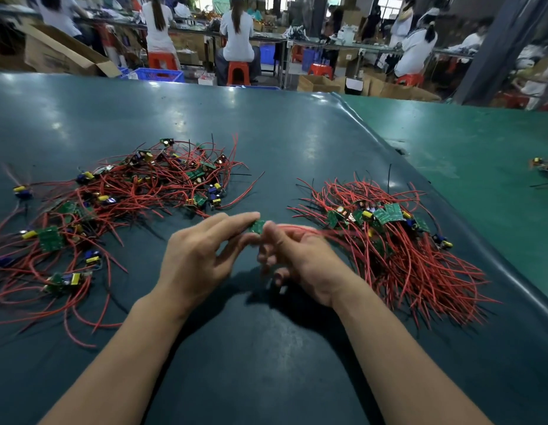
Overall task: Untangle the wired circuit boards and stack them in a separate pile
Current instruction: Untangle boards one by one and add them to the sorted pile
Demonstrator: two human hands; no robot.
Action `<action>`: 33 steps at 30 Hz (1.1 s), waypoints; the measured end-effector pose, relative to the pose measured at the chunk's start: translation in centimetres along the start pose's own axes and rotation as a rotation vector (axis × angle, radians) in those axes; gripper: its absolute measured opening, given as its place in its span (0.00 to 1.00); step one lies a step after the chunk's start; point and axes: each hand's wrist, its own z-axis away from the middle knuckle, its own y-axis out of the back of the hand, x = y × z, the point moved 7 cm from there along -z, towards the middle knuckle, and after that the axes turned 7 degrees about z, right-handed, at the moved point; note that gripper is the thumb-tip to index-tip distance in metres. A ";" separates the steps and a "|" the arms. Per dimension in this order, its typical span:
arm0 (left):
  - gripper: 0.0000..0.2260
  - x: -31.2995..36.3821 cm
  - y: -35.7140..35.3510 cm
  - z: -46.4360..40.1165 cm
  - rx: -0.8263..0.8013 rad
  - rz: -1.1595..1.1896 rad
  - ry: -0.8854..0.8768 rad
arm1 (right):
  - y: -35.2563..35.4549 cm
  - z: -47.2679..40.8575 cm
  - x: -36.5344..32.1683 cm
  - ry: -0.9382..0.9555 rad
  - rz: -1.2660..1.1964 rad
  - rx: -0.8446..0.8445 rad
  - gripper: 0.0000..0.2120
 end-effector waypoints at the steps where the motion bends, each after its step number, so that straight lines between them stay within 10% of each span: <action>1: 0.13 0.2 -0.3 0.0 -0.040 -0.001 -0.013 | -0.5 0.1 0.1 0.018 0.037 -0.018 0.17; 12: 0.10 -3.1 4.2 0.0 0.225 -0.279 0.135 | 3.8 0.9 -2.4 0.213 -0.001 0.387 0.21; 18: 0.08 -6.1 4.9 1.1 0.307 -0.441 0.435 | 8.7 2.5 -2.2 0.227 -0.515 0.851 0.15; 26: 0.25 -7.4 2.2 0.1 0.132 -0.507 0.460 | 6.3 1.3 -1.0 0.066 -0.373 0.634 0.10; 33: 0.15 -6.7 6.1 1.0 0.539 -0.592 0.441 | 2.8 0.5 -0.3 0.057 0.103 0.443 0.10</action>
